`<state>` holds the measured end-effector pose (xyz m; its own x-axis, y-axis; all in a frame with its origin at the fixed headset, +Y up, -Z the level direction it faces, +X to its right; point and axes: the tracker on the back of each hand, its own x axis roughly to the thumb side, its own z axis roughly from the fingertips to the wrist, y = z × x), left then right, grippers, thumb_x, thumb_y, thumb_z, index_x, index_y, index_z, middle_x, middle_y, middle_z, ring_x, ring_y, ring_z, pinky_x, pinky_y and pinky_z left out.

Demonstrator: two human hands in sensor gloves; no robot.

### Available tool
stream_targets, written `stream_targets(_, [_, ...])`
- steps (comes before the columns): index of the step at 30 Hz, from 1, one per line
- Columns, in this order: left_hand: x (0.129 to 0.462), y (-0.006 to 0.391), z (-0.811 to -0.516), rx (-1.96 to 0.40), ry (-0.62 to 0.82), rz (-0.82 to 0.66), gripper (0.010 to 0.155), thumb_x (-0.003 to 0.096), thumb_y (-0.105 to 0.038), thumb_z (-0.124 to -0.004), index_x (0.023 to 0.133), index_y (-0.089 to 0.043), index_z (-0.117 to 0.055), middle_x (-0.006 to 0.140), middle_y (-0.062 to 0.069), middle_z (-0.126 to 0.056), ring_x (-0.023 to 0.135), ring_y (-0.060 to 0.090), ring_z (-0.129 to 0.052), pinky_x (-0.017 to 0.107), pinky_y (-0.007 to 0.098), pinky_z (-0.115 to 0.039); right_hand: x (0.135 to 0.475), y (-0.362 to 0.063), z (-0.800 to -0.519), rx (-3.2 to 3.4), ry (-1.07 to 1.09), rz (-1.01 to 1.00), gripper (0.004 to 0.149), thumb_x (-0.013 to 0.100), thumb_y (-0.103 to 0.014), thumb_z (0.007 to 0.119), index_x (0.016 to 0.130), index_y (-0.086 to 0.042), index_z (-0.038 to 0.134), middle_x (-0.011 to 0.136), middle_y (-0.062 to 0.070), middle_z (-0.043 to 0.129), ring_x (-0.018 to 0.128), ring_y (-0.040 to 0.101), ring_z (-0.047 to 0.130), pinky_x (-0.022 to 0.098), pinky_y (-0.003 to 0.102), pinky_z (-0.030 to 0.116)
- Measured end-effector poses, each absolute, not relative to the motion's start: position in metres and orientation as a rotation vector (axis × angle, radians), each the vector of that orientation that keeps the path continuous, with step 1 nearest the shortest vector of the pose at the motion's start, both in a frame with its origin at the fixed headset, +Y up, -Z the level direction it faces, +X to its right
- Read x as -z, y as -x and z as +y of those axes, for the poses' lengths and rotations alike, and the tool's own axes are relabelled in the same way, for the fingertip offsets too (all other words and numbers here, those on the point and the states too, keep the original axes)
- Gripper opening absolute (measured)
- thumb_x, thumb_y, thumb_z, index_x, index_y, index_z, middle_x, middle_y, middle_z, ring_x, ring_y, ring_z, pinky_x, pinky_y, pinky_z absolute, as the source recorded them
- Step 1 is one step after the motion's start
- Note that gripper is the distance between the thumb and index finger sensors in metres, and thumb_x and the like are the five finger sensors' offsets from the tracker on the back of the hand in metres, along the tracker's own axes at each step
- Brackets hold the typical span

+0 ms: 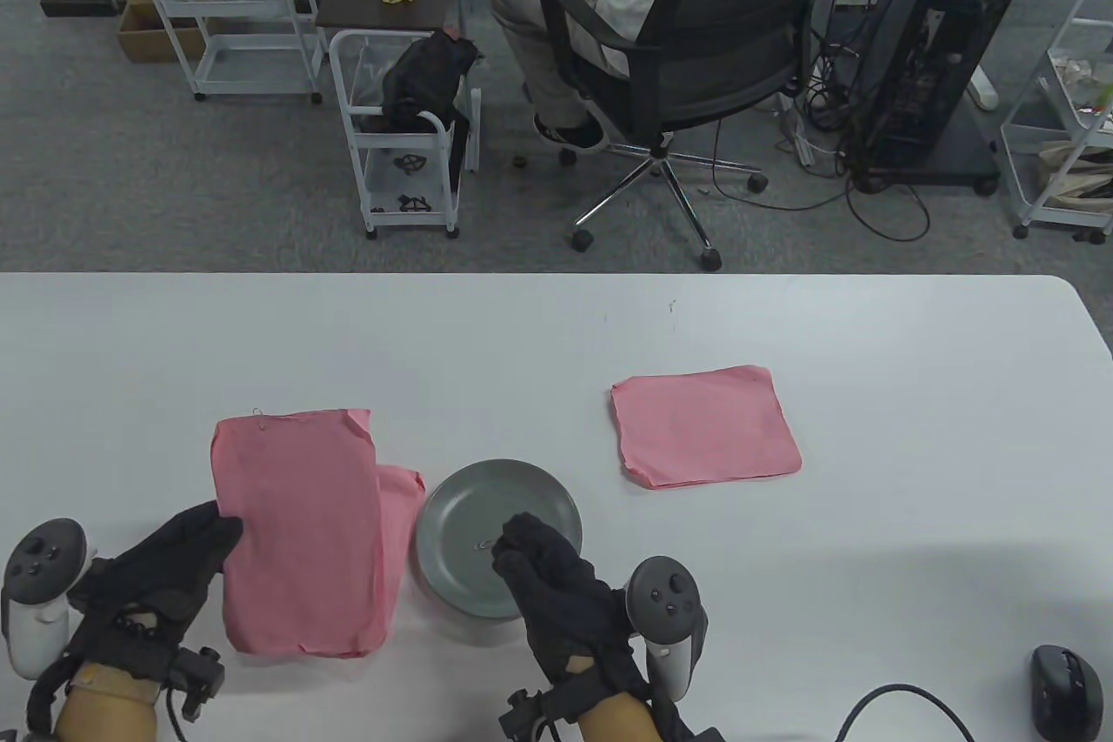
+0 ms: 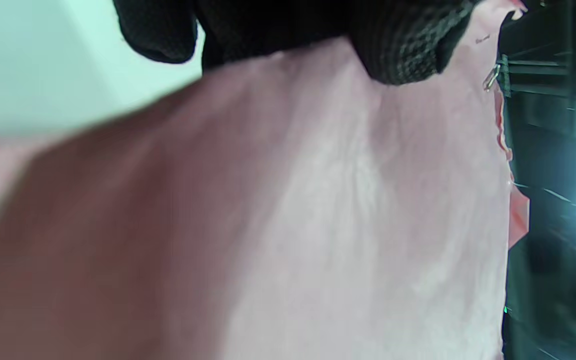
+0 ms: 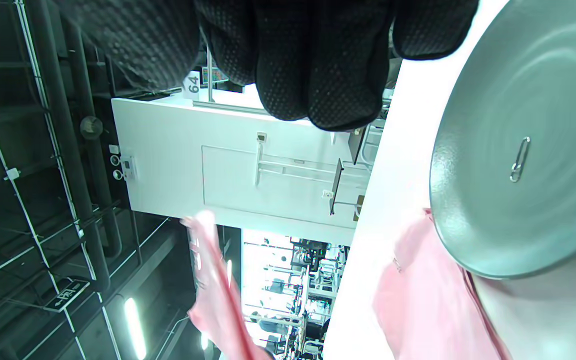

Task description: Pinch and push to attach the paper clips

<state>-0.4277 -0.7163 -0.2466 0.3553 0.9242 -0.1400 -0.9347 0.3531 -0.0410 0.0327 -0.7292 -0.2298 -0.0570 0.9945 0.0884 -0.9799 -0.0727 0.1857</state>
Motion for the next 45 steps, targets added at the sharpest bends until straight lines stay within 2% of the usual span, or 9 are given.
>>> stream_targets(8, [0.285, 0.404, -0.741, -0.921, 0.397, 0.206, 0.044, 0.0439, -0.044, -0.086, 0.081, -0.022, -0.096, 0.059, 0.001, -0.106, 0.050, 0.020, -0.106, 0.061, 0.051, -0.077, 0.235, -0.042, -0.733, -1.646, -0.186, 0.070, 0.057, 0.052, -0.045, 0.072, 0.098, -0.015, 0.057, 0.093, 0.010, 0.072, 0.078, 0.037, 0.081, 0.068, 0.060, 0.055])
stream_targets(22, [0.304, 0.375, -0.761, -0.306, 0.350, 0.346, 0.049, 0.0416, -0.051, -0.086, 0.082, -0.025, -0.093, 0.064, -0.001, -0.101, 0.055, 0.019, -0.100, 0.065, 0.050, -0.073, 0.239, -0.041, -0.735, -1.656, -0.218, 0.091, 0.056, 0.052, -0.044, 0.072, 0.097, -0.014, 0.059, 0.091, 0.011, 0.074, 0.077, 0.038, 0.082, 0.068, 0.061, 0.056])
stream_targets(26, [0.301, 0.364, -0.761, -0.130, 0.336, 0.375, 0.080, 0.0378, -0.059, -0.086, 0.107, -0.030, -0.058, 0.099, 0.004, -0.072, 0.090, 0.030, -0.076, 0.077, 0.056, -0.052, 0.239, -0.040, -0.736, -1.669, -0.214, 0.090, 0.055, 0.052, -0.043, 0.073, 0.096, -0.014, 0.060, 0.091, 0.011, 0.074, 0.077, 0.038, 0.082, 0.067, 0.061, 0.056])
stream_targets(28, [0.298, 0.364, -0.757, -0.117, 0.333, 0.376, 0.087, 0.0388, -0.062, -0.082, 0.110, -0.030, -0.042, 0.111, 0.006, -0.052, 0.103, 0.034, -0.059, 0.079, 0.057, -0.044, 0.238, -0.040, -0.735, -1.675, -0.216, 0.086, 0.055, 0.052, -0.043, 0.073, 0.097, -0.013, 0.059, 0.092, 0.011, 0.073, 0.077, 0.039, 0.081, 0.067, 0.061, 0.055])
stream_targets(30, [0.292, 0.365, -0.746, -0.217, 0.280, 0.332, 0.088, 0.0403, -0.062, -0.078, 0.111, -0.030, -0.037, 0.115, 0.006, -0.040, 0.109, 0.037, -0.046, 0.080, 0.059, -0.040, 0.238, -0.039, -0.735, -1.697, -0.226, 0.079, 0.056, 0.051, -0.042, 0.073, 0.097, -0.013, 0.058, 0.093, 0.012, 0.072, 0.078, 0.040, 0.080, 0.068, 0.062, 0.053])
stream_targets(33, [0.277, 0.360, -0.718, -0.491, 0.195, 0.166, 0.084, 0.0425, -0.062, -0.074, 0.111, -0.028, -0.039, 0.115, 0.007, -0.044, 0.108, 0.038, -0.051, 0.079, 0.060, -0.043, 0.237, -0.035, -0.735, -1.755, -0.260, 0.090, 0.059, 0.051, -0.043, 0.073, 0.099, -0.013, 0.056, 0.096, 0.014, 0.067, 0.082, 0.042, 0.075, 0.068, 0.064, 0.049])
stream_targets(36, [0.248, 0.333, -0.688, -0.723, 0.090, -0.165, 0.080, 0.0439, -0.062, -0.072, 0.111, -0.029, -0.043, 0.115, 0.006, -0.046, 0.109, 0.038, -0.049, 0.080, 0.060, -0.041, 0.236, -0.027, -0.738, -1.832, -0.305, 0.119, 0.063, 0.051, -0.046, 0.073, 0.101, -0.013, 0.052, 0.101, 0.017, 0.059, 0.088, 0.046, 0.067, 0.069, 0.065, 0.045])
stream_targets(40, [0.204, 0.287, -0.670, -0.497, 0.073, -0.389, 0.075, 0.0438, -0.065, -0.070, 0.109, -0.030, -0.057, 0.110, 0.003, -0.069, 0.102, 0.034, -0.074, 0.076, 0.060, -0.056, 0.234, -0.016, -0.741, -1.945, -0.358, 0.214, 0.070, 0.050, -0.049, 0.073, 0.103, -0.012, 0.045, 0.105, 0.020, 0.049, 0.092, 0.050, 0.056, 0.069, 0.066, 0.041])
stream_targets(45, [0.189, 0.255, -0.707, -0.243, 0.110, -0.474, 0.067, 0.0433, -0.066, -0.069, 0.099, -0.030, -0.076, 0.096, -0.001, -0.089, 0.092, 0.028, -0.090, 0.073, 0.057, -0.065, 0.234, -0.022, -0.738, -2.131, -0.296, 0.151, 0.081, 0.049, -0.055, 0.071, 0.106, -0.014, 0.032, 0.110, 0.020, 0.031, 0.098, 0.052, 0.036, 0.070, 0.067, 0.032])
